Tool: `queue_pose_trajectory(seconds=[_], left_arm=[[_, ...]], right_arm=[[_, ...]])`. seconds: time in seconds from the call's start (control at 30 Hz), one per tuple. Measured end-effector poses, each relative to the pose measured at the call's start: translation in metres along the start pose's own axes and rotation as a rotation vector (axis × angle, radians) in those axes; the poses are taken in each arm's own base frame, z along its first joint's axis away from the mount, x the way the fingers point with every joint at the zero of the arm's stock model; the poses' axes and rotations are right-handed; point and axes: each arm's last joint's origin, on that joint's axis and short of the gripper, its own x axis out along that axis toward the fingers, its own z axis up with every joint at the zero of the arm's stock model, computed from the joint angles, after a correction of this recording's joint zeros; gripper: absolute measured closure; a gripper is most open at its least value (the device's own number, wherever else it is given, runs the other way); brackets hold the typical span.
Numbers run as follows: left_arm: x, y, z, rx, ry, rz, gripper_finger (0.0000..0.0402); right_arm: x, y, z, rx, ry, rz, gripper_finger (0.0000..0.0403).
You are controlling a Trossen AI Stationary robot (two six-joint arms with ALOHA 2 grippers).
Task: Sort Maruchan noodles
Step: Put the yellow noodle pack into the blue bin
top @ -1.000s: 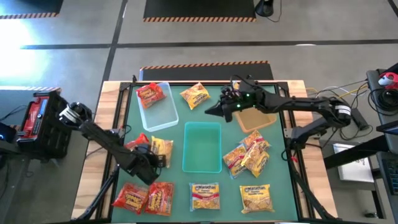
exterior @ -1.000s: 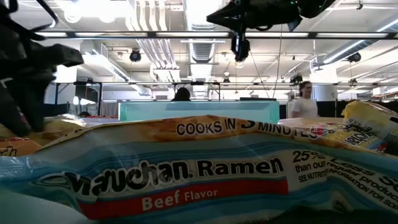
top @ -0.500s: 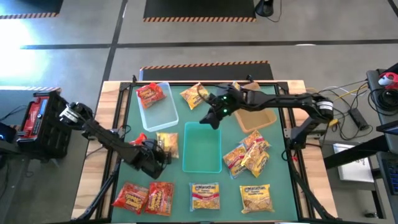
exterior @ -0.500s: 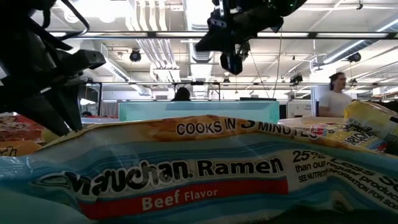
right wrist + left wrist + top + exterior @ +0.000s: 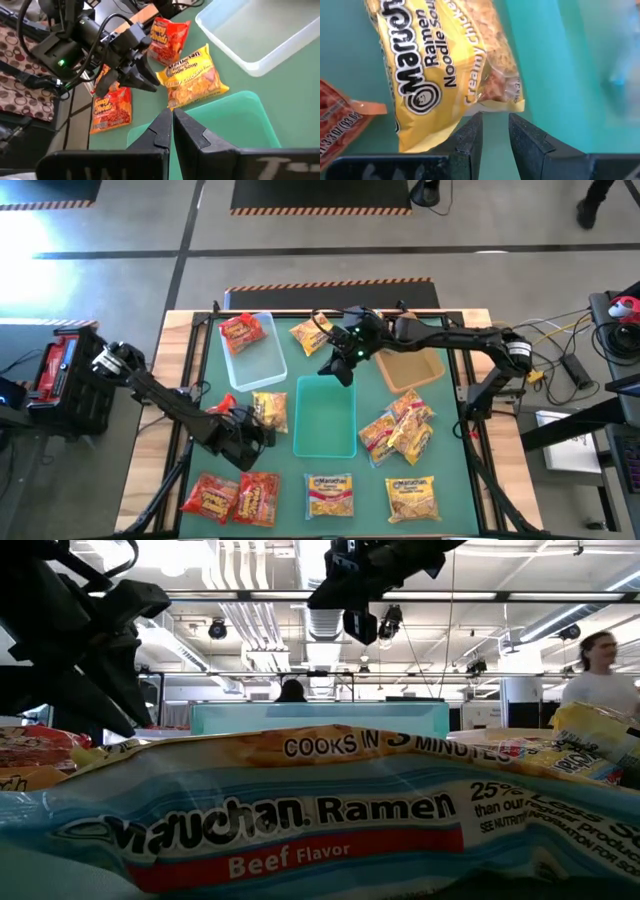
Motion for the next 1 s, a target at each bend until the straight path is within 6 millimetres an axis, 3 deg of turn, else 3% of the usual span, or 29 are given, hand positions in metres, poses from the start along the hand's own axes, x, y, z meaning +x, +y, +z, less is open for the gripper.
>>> queue_pose_trajectory(seconds=[0.43,0.67,1.0], left_arm=[[0.007,-0.001,0.015,-0.006,-0.120,0.021,0.0325],[0.017,-0.001,0.023,-0.003,-0.193,0.058,0.0325],[0.037,0.000,0.011,0.006,-0.107,0.108,0.0325]], right_arm=[[-0.001,0.002,0.005,0.005,-0.030,-0.020,0.0394],[-0.002,0.001,0.008,-0.030,-0.073,-0.115,0.0394],[-0.002,0.001,0.010,-0.024,-0.097,-0.125,0.0394]])
